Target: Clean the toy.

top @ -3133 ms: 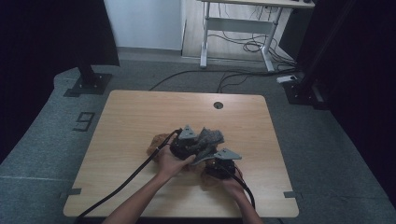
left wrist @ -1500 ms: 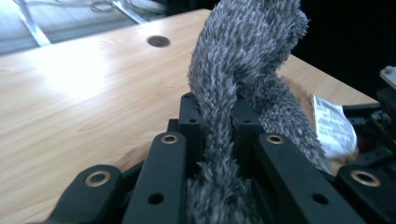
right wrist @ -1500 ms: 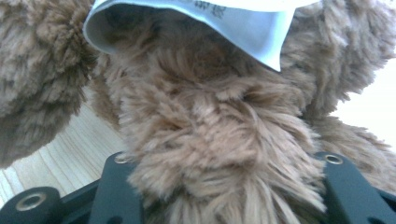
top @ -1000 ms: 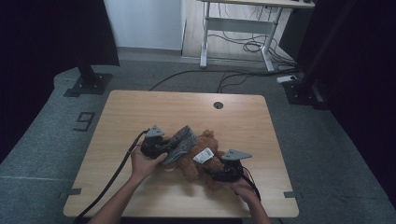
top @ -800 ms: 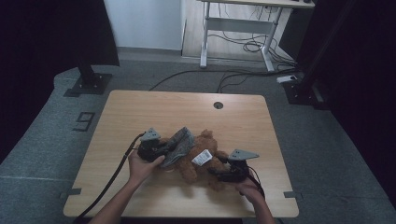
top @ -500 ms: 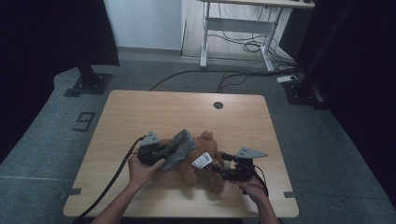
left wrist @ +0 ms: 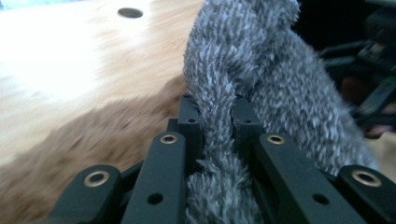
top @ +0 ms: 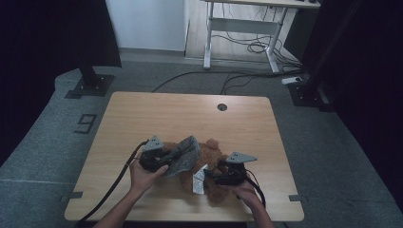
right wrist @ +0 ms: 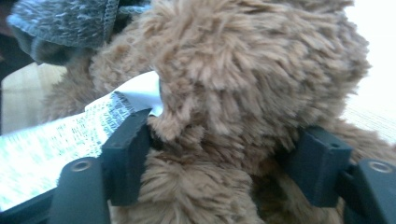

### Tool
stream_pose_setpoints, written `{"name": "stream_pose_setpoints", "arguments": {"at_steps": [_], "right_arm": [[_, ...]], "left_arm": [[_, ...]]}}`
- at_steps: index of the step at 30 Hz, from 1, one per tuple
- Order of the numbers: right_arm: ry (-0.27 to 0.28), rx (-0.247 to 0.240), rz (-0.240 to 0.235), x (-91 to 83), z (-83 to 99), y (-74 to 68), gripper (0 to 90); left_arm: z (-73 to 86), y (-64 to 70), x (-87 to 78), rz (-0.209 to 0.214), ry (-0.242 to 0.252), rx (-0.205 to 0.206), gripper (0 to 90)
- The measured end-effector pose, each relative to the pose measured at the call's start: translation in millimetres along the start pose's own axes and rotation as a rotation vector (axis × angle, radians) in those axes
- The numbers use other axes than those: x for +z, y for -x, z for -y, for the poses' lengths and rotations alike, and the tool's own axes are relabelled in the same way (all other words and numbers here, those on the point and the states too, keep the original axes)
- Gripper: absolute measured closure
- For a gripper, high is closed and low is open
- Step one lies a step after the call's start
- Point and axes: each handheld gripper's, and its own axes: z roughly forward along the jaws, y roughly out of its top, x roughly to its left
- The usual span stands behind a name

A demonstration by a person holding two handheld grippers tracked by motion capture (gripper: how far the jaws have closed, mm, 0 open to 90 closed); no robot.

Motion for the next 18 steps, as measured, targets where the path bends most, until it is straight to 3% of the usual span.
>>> {"name": "stream_pose_setpoints", "arguments": {"at_steps": [7, 10, 11, 13, 18], "right_arm": [[0.005, -0.046, 0.037, 1.4, 1.7, -3.3, 33.5], [-0.001, -0.058, 0.06, 1.4, 2.5, -4.6, 33.1], [-0.001, -0.058, 0.066, 1.3, 2.8, -4.2, 33.6], [-0.005, -0.051, 0.077, 1.1, 4.1, -2.1, 34.7], [-0.028, -0.06, 0.056, 0.3, 7.4, -1.2, 38.5]], "left_arm": [[-33.5, 33.1, 42.7, 0.053, -0.024, 0.052, 77.6], [-42.3, 41.0, 63.5, 0.015, -0.046, 0.088, 76.4], [-42.4, 41.1, 68.9, -0.013, -0.055, 0.105, 76.2], [-40.1, 34.3, 74.9, -0.013, -0.079, 0.084, 76.6], [-38.8, 24.1, 62.8, -0.037, -0.08, 0.075, 77.4]]}}
